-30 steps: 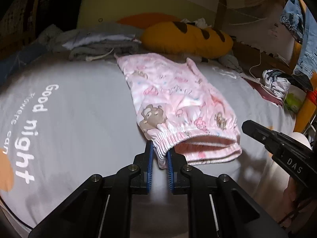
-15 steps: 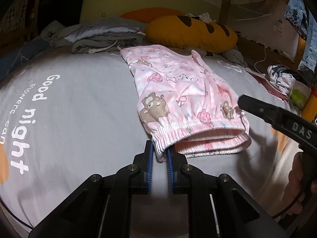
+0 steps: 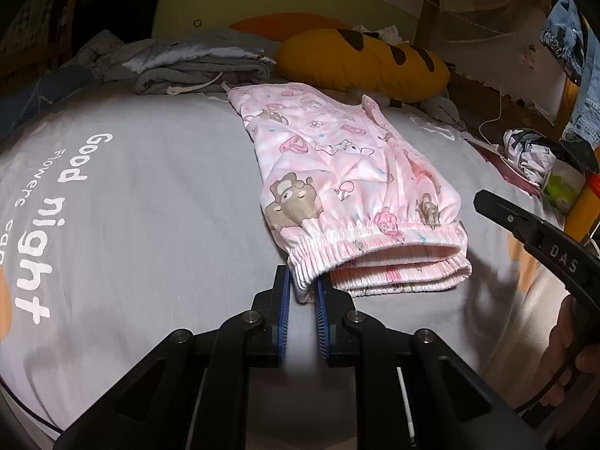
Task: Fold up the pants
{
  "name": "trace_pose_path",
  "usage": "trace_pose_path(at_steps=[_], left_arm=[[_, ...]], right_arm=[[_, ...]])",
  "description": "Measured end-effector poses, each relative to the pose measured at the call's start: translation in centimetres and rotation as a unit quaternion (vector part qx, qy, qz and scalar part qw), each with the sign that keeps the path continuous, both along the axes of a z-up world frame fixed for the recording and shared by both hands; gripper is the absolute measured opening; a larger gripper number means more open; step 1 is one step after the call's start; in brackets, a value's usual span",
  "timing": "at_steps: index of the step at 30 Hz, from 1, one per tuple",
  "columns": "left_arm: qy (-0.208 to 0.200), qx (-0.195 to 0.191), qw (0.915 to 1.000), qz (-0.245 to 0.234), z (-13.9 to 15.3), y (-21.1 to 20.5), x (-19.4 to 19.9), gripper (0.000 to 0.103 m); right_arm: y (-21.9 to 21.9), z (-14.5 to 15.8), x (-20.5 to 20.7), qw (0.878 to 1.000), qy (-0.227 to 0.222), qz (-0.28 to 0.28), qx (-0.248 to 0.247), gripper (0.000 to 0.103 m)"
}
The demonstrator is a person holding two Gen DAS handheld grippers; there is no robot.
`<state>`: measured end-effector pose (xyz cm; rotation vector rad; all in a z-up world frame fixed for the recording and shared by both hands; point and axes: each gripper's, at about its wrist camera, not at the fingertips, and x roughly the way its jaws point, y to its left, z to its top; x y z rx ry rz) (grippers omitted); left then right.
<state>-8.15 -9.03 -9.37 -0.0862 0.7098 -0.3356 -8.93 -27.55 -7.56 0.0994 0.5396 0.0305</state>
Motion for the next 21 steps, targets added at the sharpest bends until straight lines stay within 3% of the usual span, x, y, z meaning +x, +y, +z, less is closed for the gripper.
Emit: trace_pose_path(at_steps=[3,4,6,7,9,12,15,21], left_arm=[[-0.003,0.006,1.0000,0.002,0.0,-0.2,-0.1,0.013],[-0.004,0.008,1.0000,0.002,0.0,-0.3,-0.1,0.013],[-0.005,0.009,0.9999,0.001,0.0,-0.3,-0.1,0.013],[-0.005,0.008,1.0000,0.001,0.0,-0.3,-0.2,0.013],[-0.005,0.009,0.9999,0.001,0.0,-0.3,-0.1,0.013],[-0.008,0.011,0.9999,0.001,0.0,-0.4,-0.3,0.013],[-0.011,0.016,0.9998,-0.001,0.0,-0.6,-0.3,0.013],[-0.011,0.013,0.9998,-0.001,0.0,-0.4,-0.2,0.014]], right_arm=[[-0.4,0.2,-0.1,1.000,-0.006,-0.004,0.021,0.003],[-0.6,0.5,0.2,0.999,-0.003,0.000,0.034,0.007],[-0.7,0.7,1.0,0.999,0.006,0.003,0.050,0.031],[-0.8,0.8,1.3,0.998,0.005,0.000,0.059,0.049],[-0.6,0.7,1.8,0.998,0.007,-0.003,0.067,0.050],[0.2,-0.1,3.4,0.997,0.037,-0.003,0.062,0.035],[0.2,-1.4,4.2,0.996,0.060,-0.016,0.067,0.007],[-0.8,-1.7,2.3,0.997,0.055,-0.044,0.028,0.002]])
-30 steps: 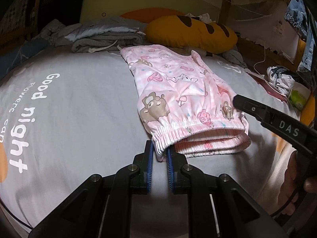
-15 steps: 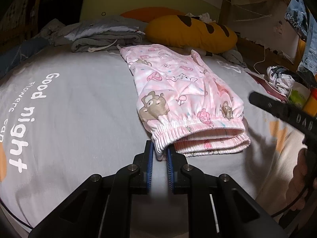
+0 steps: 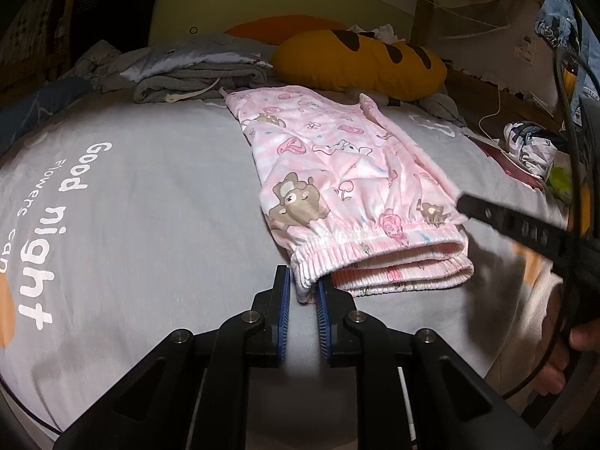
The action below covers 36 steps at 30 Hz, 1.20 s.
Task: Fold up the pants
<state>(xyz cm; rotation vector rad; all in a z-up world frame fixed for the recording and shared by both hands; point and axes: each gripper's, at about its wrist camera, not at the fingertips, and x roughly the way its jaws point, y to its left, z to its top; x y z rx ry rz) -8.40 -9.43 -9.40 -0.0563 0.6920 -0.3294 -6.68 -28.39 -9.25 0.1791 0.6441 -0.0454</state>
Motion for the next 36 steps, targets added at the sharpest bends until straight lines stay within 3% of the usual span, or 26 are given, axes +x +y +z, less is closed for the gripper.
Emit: trace_pose_path(at_steps=[3,6,11,17,20,21,23,24,26,28,30,32,36], left_arm=[[0.000,0.001,1.0000,0.001,0.0,-0.1,0.0,0.014],[0.000,0.001,1.0000,0.001,0.0,-0.1,0.0,0.014],[0.001,-0.003,1.0000,-0.002,0.1,0.0,0.0,0.014],[0.005,-0.030,0.9993,-0.021,2.4,0.9,-1.2,0.014],[-0.010,-0.020,0.9995,-0.023,4.0,1.7,-2.6,0.029],[-0.017,-0.013,0.9995,-0.023,4.5,2.1,-2.9,0.035],[-0.043,0.012,0.9987,-0.024,5.8,2.6,-3.1,0.037],[-0.063,0.031,0.9973,-0.021,6.7,2.8,-2.8,0.040],[-0.108,0.064,0.9921,-0.003,8.7,3.2,-1.6,0.048],[-0.133,0.061,0.9892,-0.001,10.6,3.7,0.2,0.056],[-0.150,0.054,0.9872,-0.004,12.6,3.7,2.8,0.065],[-0.153,0.044,0.9872,-0.010,14.2,3.1,6.2,0.065],[-0.161,0.020,0.9866,0.014,16.3,1.9,13.7,0.065]], right_arm=[[-1.1,-1.8,0.2,0.999,0.038,-0.014,0.009,0.002],[-2.6,-1.8,-0.3,0.998,0.030,-0.016,0.058,0.002],[-3.3,0.7,-0.9,0.998,-0.014,-0.005,0.062,0.002],[-5.0,5.5,0.7,0.999,-0.038,0.030,0.021,0.004],[-5.6,8.1,2.0,0.997,-0.063,0.034,-0.006,0.006],[-5.7,9.2,2.3,0.996,-0.078,0.036,-0.016,0.008],[-5.8,10.8,2.9,0.994,-0.103,0.039,-0.028,0.034],[-5.6,11.7,3.2,0.991,-0.120,0.040,-0.035,0.041],[-5.2,12.9,4.1,0.987,-0.148,0.042,-0.053,0.046],[-4.8,14.1,5.3,0.983,-0.166,0.044,-0.069,0.046],[-5.0,15.1,6.9,0.980,-0.185,0.043,-0.053,0.046],[-5.7,15.8,8.8,0.978,-0.202,0.032,-0.026,0.046],[-6.6,15.7,13.4,0.984,-0.174,0.026,-0.001,0.046]])
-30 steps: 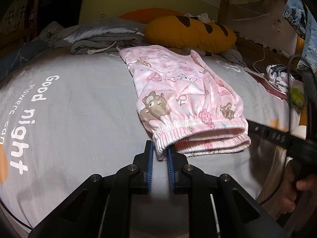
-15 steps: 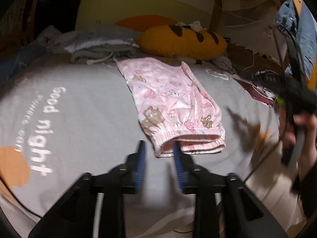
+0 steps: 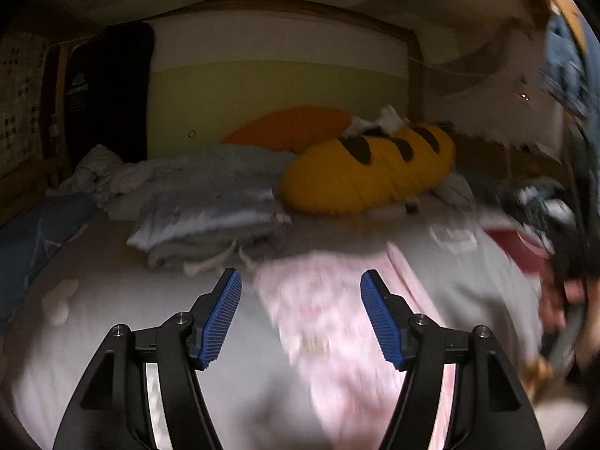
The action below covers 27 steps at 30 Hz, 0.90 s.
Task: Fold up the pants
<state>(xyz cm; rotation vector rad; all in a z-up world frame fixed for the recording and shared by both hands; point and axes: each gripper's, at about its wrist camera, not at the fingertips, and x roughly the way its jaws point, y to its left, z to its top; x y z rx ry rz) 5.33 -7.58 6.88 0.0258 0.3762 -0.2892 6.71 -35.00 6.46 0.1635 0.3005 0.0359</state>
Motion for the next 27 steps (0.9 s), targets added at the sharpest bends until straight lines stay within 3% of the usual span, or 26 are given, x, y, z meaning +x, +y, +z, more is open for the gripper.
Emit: trace_pose_path(at_steps=[5,13,17,20,27], left_arm=[[0.001,-0.019,0.9998,-0.001,0.8,-2.1,7.7,0.065],[-0.008,0.000,0.9998,0.020,-2.0,-3.1,15.5,0.065],[0.038,-0.029,0.9988,0.008,-6.4,-1.8,19.0,0.065],[0.114,-0.029,0.9931,0.001,-9.2,-1.1,21.1,0.051],[0.158,-0.066,0.9852,-0.011,-9.7,0.8,21.4,0.056]], right_arm=[[-1.0,-2.3,5.5,0.997,0.060,0.019,0.037,0.046],[-1.0,-7.6,13.2,0.989,0.149,0.018,0.004,0.046],[-0.4,-9.3,16.0,0.984,0.177,0.023,-0.007,0.046],[0.1,-10.3,17.4,0.981,0.193,0.027,-0.018,0.046],[-0.7,-12.8,18.5,0.972,0.231,-0.001,-0.037,0.026]])
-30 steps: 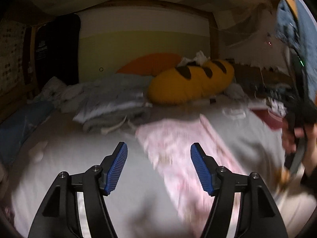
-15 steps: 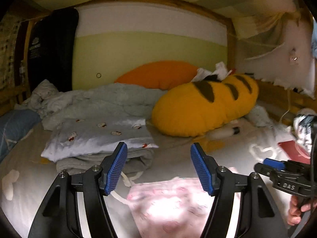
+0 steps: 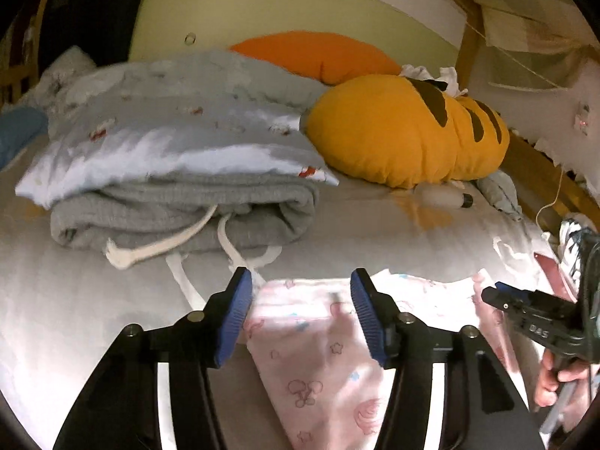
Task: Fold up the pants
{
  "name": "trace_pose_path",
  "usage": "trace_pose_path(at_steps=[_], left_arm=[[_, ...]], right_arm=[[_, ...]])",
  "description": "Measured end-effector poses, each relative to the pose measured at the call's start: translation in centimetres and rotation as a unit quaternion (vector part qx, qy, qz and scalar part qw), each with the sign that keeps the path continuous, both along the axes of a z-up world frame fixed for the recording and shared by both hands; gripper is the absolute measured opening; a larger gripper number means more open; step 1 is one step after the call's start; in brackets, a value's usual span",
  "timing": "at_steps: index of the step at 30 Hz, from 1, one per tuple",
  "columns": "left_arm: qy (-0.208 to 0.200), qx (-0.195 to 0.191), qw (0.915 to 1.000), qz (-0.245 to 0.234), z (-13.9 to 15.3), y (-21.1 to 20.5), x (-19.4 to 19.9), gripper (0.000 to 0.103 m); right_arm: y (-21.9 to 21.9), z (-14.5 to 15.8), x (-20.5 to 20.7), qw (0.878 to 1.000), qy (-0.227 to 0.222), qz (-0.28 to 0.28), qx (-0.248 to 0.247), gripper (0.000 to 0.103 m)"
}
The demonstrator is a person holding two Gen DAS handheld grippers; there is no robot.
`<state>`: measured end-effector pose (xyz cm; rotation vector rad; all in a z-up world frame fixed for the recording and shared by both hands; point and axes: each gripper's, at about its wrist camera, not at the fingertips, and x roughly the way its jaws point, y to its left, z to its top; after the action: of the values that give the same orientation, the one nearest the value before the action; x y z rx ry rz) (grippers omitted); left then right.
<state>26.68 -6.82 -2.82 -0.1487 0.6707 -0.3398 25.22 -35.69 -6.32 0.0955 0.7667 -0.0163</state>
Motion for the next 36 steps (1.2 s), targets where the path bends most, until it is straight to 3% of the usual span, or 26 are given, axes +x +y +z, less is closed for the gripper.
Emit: trace_pose_path(at_steps=[2,5,12,16,17,19,22,25,27,31,32,36], left_arm=[[0.021,-0.010,0.9997,-0.003,-0.7,0.2,0.3,0.056],[0.047,-0.006,0.9989,-0.005,-1.5,0.1,0.8,0.057],[0.085,-0.031,0.9952,-0.037,-2.8,-0.5,1.3,0.067],[0.082,-0.010,0.9959,-0.037,-3.3,-1.2,1.3,0.066],[0.078,-0.006,0.9964,-0.034,-3.3,-1.3,1.2,0.062],[0.065,0.000,0.9977,-0.018,-3.1,-1.2,1.1,0.029],[0.038,-0.001,0.9993,-0.007,-2.4,-0.8,0.6,0.011],[0.012,-0.007,0.9999,0.004,-1.6,-0.2,0.2,0.001],[0.008,-0.008,0.9998,0.015,-1.5,0.3,0.4,0.000],[0.031,-0.025,0.9991,0.013,-2.0,0.9,1.0,0.000],[0.043,-0.034,0.9985,0.006,-2.2,1.0,1.2,0.001],[0.059,-0.045,0.9972,-0.010,-2.4,0.5,1.1,0.032]], right_arm=[[-0.6,-0.1,0.1,1.000,0.002,-0.006,0.007,0.013],[-1.4,-0.1,0.0,1.000,0.001,-0.007,0.017,0.010],[-2.1,-0.7,0.3,1.000,0.012,0.003,0.018,0.010],[-3.0,-1.5,0.8,0.998,0.030,0.008,0.046,0.015],[-3.4,-1.6,0.8,0.998,0.031,0.004,0.059,0.018],[-4.1,-1.7,0.8,0.996,0.030,0.001,0.082,0.019],[-4.8,-1.7,0.8,0.993,0.031,-0.002,0.112,0.019],[-5.1,-1.8,0.8,0.991,0.029,-0.003,0.129,0.019],[-5.3,-1.9,0.7,0.990,0.030,-0.005,0.137,0.019],[-5.4,-1.7,0.6,0.991,0.022,-0.016,0.131,0.043],[-5.3,-1.6,0.5,0.992,0.016,-0.019,0.123,0.044],[-5.3,-1.2,0.5,0.994,0.012,-0.020,0.109,0.044]])
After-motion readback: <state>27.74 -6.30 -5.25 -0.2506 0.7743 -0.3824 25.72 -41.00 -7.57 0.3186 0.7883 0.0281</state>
